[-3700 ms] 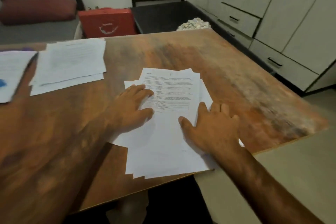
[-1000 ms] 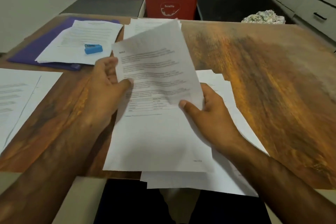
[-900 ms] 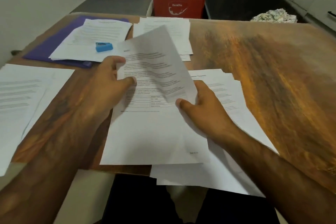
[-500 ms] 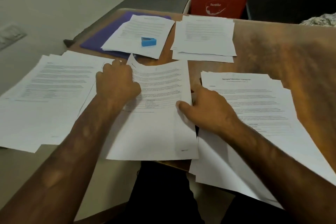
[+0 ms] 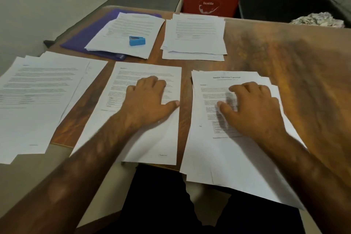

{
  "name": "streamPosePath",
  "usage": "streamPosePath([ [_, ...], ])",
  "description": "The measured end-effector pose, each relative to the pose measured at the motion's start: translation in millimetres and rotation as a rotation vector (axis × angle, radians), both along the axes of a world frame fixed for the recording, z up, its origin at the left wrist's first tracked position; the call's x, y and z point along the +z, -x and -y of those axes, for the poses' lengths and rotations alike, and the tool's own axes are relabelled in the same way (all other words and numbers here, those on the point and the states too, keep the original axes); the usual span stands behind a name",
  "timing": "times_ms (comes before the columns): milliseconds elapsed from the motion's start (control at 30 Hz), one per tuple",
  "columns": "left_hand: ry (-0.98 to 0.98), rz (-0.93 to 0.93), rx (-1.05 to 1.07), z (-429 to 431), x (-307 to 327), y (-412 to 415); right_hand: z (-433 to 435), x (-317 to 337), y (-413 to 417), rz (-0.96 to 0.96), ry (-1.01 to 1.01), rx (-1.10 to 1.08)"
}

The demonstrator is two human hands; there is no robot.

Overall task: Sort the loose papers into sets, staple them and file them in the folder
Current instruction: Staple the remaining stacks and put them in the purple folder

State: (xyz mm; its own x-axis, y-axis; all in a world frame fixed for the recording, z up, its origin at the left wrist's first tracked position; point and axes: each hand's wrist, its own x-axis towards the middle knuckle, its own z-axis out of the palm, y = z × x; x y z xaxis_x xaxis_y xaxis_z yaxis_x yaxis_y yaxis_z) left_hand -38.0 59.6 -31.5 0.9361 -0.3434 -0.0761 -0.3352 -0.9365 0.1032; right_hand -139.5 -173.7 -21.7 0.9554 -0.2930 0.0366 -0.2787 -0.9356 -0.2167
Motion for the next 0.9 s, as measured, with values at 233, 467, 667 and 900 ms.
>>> streamPosePath([
  [233, 0.071, 0.097, 0.014, -3, -16, 5, 7, -37, 7, -0.042, 0.021, -0.019],
  [467, 0.073, 0.112, 0.037, -2, -20, 7, 9, -41, 2, -0.023, 0.008, -0.010],
  [667, 0.116, 0.057, 0.061, -4, -9, 9, 9, -40, -1, -0.037, -0.001, -0.014],
  [900, 0.462, -0.060, 0.193, -3, 42, 23, 11, -38, -8, -0.018, 0.000, -0.036],
])
